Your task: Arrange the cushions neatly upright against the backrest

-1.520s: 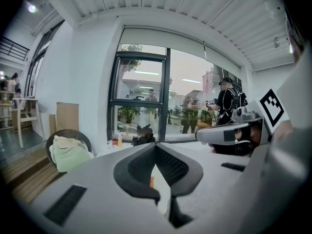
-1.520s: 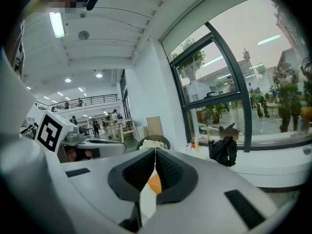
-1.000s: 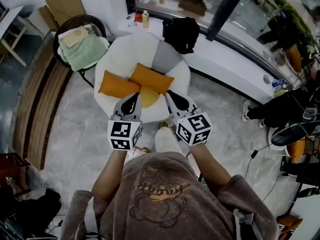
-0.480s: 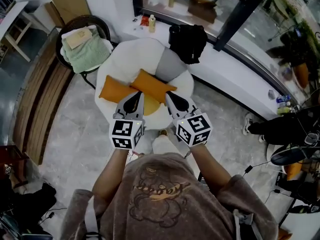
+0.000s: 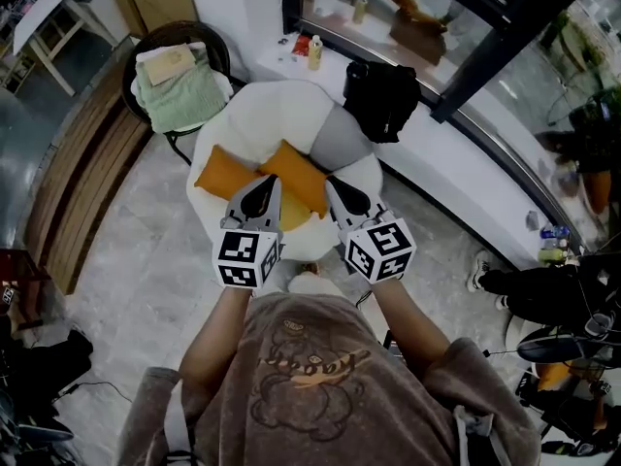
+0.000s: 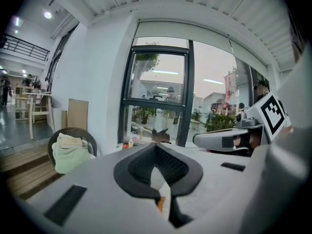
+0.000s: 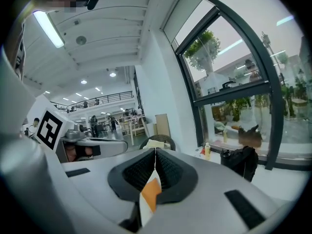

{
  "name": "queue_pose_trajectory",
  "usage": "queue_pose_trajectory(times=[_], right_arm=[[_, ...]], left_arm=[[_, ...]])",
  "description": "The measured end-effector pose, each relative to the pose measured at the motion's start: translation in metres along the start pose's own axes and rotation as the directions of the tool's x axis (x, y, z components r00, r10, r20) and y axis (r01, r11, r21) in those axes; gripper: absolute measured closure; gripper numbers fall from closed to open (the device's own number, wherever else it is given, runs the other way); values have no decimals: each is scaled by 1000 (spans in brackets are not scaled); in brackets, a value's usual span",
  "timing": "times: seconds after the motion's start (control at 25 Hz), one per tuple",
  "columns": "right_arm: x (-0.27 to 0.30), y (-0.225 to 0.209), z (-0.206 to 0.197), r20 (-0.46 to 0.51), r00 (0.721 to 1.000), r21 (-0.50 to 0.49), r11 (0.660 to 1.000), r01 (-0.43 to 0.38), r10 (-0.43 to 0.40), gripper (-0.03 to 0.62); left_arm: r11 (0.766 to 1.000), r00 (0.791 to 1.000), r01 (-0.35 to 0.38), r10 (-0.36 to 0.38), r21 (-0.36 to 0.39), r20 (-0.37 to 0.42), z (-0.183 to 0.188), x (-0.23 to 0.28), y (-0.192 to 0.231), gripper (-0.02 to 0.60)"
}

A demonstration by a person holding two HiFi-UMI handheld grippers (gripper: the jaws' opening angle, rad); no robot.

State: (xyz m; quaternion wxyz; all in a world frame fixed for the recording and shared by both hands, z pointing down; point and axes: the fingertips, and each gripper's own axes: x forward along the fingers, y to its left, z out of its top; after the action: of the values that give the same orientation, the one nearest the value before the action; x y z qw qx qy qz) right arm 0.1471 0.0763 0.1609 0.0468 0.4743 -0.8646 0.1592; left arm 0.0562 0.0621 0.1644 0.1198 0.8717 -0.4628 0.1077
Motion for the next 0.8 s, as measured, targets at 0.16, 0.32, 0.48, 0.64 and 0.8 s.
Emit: queue_pose_trajectory(times=[0.16,0.32,0.48,0.64,0.8], right_arm=[[7,-5,0,-11,1000,-4,1000,-26,26,574],[19,-4,2,-19,999,-8,999,-38,38,574],[30,-4,1,-28,999,-5,999,-40,40,574],[43,-6,2,-34,999,1,999,-40,40,574],[55,-8,3,-41,998,7,999,-40,40,574]], left_arm=[[1000,1000,-23,23,-6,-1,0,5,2,577],[1000,1000,-30,30,-7,0,3,9,12,577],[1000,1000,-31,31,-5,-2,5,13,19,577],[1000,1000,-28,28,-9,-12,4,21,27,576],[1000,999,-24,24,-11,-26,3,29,37,577]])
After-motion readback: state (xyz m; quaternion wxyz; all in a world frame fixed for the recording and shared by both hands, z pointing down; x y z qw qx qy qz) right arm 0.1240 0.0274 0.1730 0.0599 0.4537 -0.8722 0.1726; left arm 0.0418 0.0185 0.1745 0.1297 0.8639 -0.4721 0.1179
